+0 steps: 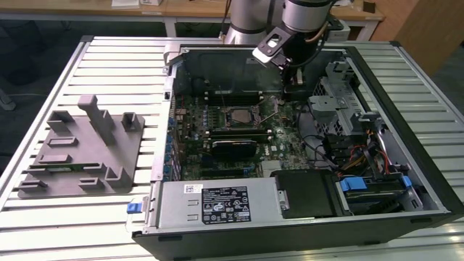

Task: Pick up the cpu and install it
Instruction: 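Close the cpu cover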

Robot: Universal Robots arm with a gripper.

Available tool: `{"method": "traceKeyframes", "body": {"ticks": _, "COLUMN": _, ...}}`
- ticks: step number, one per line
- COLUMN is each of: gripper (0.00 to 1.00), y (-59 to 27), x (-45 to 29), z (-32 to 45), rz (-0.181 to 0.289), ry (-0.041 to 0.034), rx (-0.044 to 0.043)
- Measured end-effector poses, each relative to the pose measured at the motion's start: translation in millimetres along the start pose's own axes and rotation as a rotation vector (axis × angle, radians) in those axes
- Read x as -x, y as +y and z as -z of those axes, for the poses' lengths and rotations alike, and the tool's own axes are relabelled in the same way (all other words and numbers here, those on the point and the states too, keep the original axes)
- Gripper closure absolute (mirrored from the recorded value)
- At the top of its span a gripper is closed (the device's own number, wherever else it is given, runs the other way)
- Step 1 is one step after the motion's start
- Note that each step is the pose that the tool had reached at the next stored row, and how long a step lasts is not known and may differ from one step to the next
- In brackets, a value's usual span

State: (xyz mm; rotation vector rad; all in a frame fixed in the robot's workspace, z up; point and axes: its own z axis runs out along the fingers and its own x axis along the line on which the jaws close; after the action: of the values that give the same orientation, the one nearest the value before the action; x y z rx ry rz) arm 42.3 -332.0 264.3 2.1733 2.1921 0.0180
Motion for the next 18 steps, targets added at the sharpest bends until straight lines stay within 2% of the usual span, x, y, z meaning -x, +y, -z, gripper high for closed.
{"method": "traceKeyframes", "body": {"ticks": 18, "gripper": 0.89, "y": 0.9, "x": -0.7, "z": -24.1, "rz": 0.000, "ry": 0.0001, "rx": -0.0079}}
